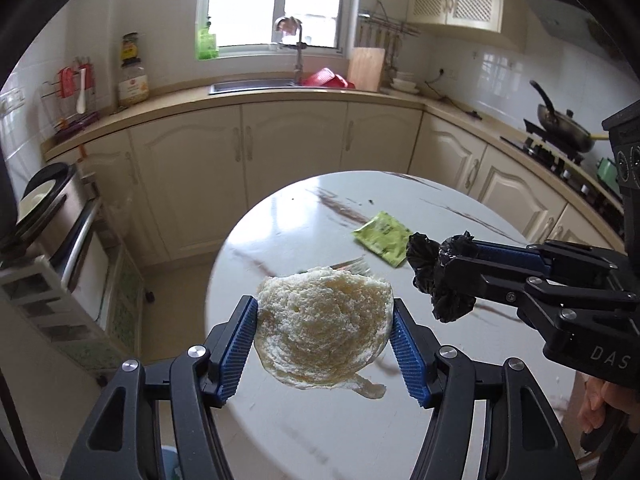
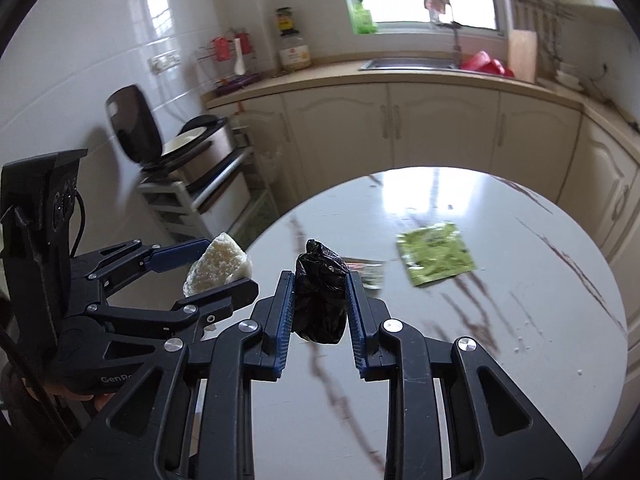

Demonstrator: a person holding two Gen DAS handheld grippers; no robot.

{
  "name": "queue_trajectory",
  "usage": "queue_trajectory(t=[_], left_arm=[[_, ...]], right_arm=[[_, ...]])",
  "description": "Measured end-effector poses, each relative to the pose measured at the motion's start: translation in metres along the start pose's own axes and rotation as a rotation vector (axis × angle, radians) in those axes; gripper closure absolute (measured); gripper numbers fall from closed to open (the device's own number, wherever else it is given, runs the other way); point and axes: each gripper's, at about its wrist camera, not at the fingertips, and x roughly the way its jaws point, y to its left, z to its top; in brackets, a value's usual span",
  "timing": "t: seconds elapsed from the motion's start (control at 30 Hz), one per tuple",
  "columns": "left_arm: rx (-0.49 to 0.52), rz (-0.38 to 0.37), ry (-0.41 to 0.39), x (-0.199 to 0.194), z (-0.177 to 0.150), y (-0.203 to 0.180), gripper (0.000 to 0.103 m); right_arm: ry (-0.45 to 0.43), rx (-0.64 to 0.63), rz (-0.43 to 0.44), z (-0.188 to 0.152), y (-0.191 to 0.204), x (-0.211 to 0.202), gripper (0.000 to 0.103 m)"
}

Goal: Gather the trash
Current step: 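Carry the paper and black bag over the blue bin and open both tools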

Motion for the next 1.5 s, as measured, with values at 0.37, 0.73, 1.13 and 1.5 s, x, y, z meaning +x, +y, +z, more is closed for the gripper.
queue_trajectory(t=[0.37,0.73,1.13,1.5], left_arm=[[-0.157,0.152,-0.035,-0.147,-0.137,0.133,0.042],[-0.395,0.303,0.128,-0.183,-0.279,0.256,0.042],[-0.512,0.336,0.241,-0.159,-0.328,0.292,0.024],[-0.534,0.416,0.232,-0.164,-0.294,0.296,0.023]], right_arm=[[0.058,-0.138,0.239,-0.025,0.170,0.048,0.079],[0.249,-0.199,0.363,-0.081,0.285,0.178,0.079],[0.418,-0.178,0.381,-0.119,0.312,0.287,0.079],[0.388,-0.137,0.436,-0.122,0.326,0.296,0.048]])
